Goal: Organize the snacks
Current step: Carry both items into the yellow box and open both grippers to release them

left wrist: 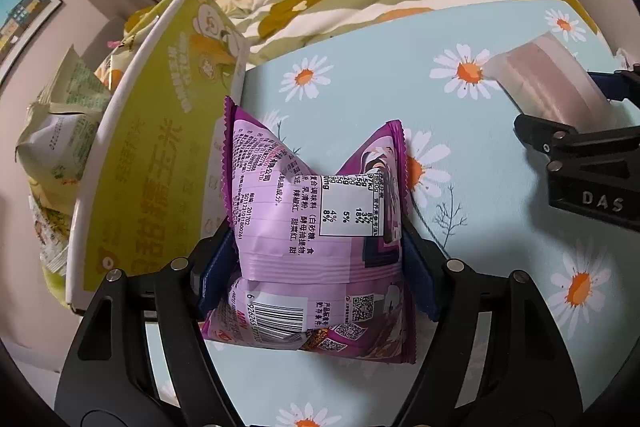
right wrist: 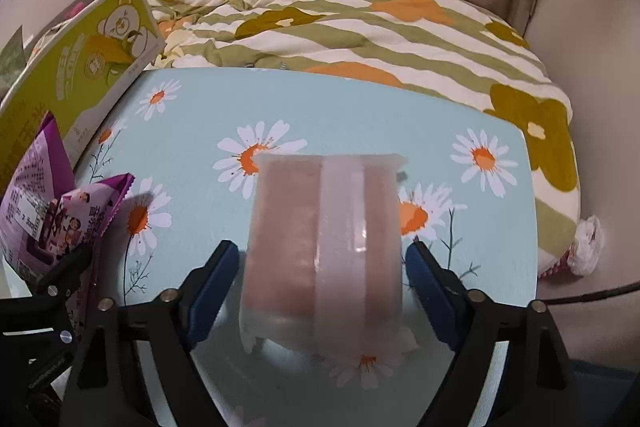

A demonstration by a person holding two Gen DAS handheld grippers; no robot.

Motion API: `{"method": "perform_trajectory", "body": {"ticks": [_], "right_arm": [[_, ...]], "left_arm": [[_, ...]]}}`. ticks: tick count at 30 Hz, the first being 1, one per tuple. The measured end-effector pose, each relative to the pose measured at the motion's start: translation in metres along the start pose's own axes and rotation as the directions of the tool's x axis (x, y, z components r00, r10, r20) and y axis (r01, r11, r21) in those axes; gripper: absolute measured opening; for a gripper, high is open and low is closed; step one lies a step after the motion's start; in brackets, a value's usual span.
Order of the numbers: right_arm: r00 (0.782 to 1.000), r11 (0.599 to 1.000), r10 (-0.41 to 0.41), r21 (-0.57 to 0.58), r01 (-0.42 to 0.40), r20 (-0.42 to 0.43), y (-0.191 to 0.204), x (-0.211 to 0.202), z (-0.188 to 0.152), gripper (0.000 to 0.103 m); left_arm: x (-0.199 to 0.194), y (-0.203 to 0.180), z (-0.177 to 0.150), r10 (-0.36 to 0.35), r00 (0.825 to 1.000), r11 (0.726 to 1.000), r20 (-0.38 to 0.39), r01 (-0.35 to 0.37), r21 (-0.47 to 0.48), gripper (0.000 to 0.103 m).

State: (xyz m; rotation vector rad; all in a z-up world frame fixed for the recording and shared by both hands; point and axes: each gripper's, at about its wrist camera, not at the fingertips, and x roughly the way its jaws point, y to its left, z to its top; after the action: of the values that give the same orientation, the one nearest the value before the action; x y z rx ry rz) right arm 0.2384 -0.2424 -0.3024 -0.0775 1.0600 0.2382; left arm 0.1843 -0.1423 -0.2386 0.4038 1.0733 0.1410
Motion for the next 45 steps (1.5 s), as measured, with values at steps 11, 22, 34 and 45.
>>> {"method": "perform_trajectory", "body": {"ticks": [11,22,34,45], "right_arm": [[1.0,0.999,-0.019,-0.048,0.02,0.022,0.007,0.001,0.005,0.058],[0.997,1.0,0.016,-0.003,-0.016,0.071,0.002,-0.041,0.019,0.058],[0.972,0.998,0.057,-0.018,-0.055,0.229,0.008,-0.146,0.071,0.058],[0.928,0.984,0.164,-0.117,-0.132,0.336,0.094,-0.186,0.145,0.058]], "left_arm": [[0.002,0.005,0.005,-0.024,1.0,0.999,-0.003,0.024,-0.029,0.073],[-0.04,0.007,0.026,-0.056,0.996,0.997,0.069,0.06,-0.056,0.073],[-0.129,0.065,0.07,-0.077,0.96,0.982,0.27,0.12,-0.147,0.073],[-0.13,0.201,0.095,-0.045,0.938,0.961,0.344,0.135,-0.241,0.073]]}}
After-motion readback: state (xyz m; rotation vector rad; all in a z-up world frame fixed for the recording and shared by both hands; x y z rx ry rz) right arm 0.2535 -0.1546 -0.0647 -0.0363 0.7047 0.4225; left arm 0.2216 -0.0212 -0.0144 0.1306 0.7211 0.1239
